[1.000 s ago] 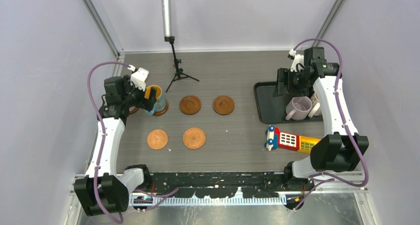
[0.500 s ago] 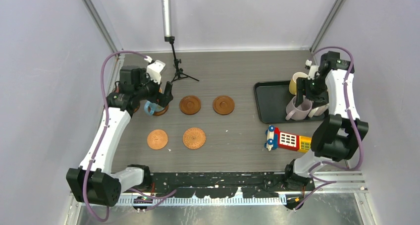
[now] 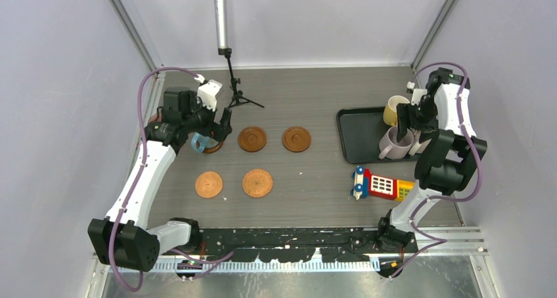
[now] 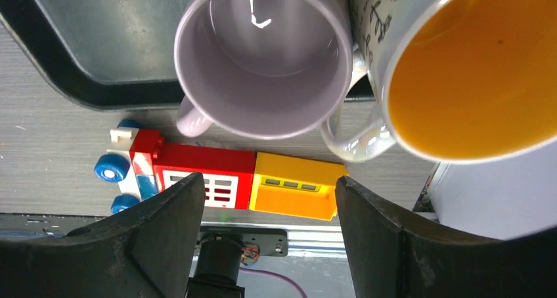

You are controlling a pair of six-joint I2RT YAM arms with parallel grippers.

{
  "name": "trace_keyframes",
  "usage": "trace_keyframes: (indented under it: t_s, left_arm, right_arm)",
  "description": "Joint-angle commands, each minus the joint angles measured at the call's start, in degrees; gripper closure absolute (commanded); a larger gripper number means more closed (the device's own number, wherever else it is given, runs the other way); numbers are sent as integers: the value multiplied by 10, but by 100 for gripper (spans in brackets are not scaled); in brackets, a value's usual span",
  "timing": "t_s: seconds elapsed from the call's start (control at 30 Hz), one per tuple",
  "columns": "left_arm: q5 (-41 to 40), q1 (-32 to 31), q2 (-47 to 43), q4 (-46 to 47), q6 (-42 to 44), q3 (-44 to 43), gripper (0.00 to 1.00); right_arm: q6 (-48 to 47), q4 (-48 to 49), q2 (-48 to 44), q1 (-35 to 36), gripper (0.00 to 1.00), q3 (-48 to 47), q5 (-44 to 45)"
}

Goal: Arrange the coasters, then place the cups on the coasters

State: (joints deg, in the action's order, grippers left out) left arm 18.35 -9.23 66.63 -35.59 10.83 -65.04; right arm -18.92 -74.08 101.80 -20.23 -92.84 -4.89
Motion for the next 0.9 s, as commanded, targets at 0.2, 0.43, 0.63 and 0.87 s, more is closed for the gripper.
trace_keyframes:
  t_s: [0.2, 0.43, 0.63, 0.87]
  left_arm:
    - [-15, -6, -3, 16, -8, -18, 0]
    - [-15, -8, 2, 20, -9, -17, 0]
    - [-15, -15, 8, 23, -12, -18, 0]
    - [-22, -22, 10, 22, -13, -22, 0]
  right_arm:
    - [20, 14, 57, 1, 22, -45, -16]
    - [35, 1, 62, 11, 22, -27, -67]
    - [43, 4, 50, 23, 22, 0, -84]
    - [31, -15, 17, 1, 22, -4, -45]
